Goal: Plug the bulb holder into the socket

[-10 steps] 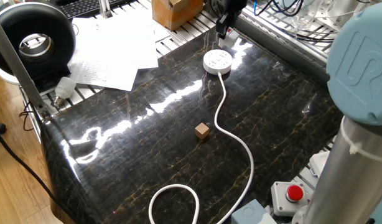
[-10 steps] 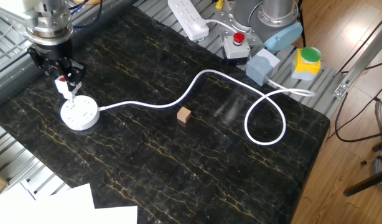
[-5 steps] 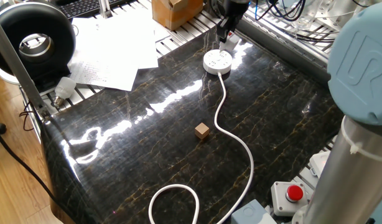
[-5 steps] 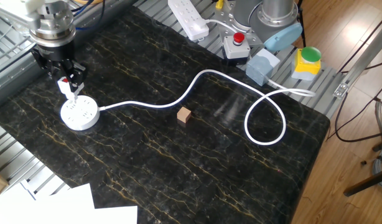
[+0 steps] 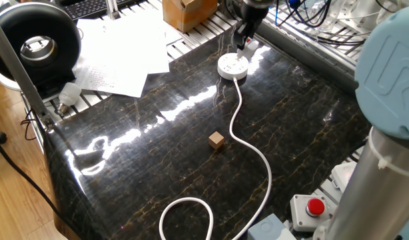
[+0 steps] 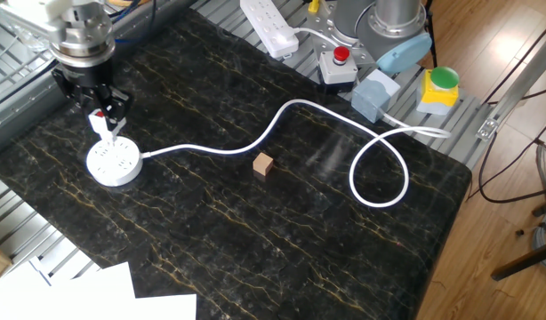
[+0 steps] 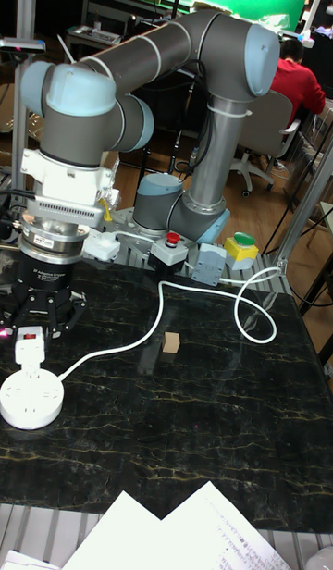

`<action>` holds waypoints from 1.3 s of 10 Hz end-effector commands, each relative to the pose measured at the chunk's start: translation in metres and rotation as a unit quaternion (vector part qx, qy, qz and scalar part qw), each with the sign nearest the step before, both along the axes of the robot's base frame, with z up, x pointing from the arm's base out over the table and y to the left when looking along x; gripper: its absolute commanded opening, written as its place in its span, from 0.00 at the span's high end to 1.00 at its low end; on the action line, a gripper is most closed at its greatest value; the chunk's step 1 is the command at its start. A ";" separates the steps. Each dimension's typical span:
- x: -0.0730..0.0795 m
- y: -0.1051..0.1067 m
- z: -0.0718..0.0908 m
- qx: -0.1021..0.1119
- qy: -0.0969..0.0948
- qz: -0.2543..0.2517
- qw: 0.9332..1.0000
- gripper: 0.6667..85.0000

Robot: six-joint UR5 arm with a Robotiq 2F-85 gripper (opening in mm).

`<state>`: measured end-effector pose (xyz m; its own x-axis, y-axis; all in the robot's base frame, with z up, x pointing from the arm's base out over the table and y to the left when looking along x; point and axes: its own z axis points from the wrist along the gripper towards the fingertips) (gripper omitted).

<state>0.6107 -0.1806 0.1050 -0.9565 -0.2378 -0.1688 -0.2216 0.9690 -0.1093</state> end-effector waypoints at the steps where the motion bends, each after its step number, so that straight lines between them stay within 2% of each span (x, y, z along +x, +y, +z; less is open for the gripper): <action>1: -0.009 -0.001 -0.007 -0.016 0.001 0.004 1.000 1.00; 2: -0.015 0.001 -0.009 -0.012 0.014 0.003 1.000 1.00; 6: -0.025 0.007 -0.012 -0.008 0.043 -0.002 0.999 1.00; 9: -0.021 0.001 -0.011 -0.015 0.046 0.008 0.999 1.00; 13: -0.021 -0.003 0.001 -0.009 0.081 -0.001 0.997 1.00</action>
<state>0.5889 -0.1834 0.0991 -0.9665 -0.2539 -0.0382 -0.2483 0.9621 -0.1124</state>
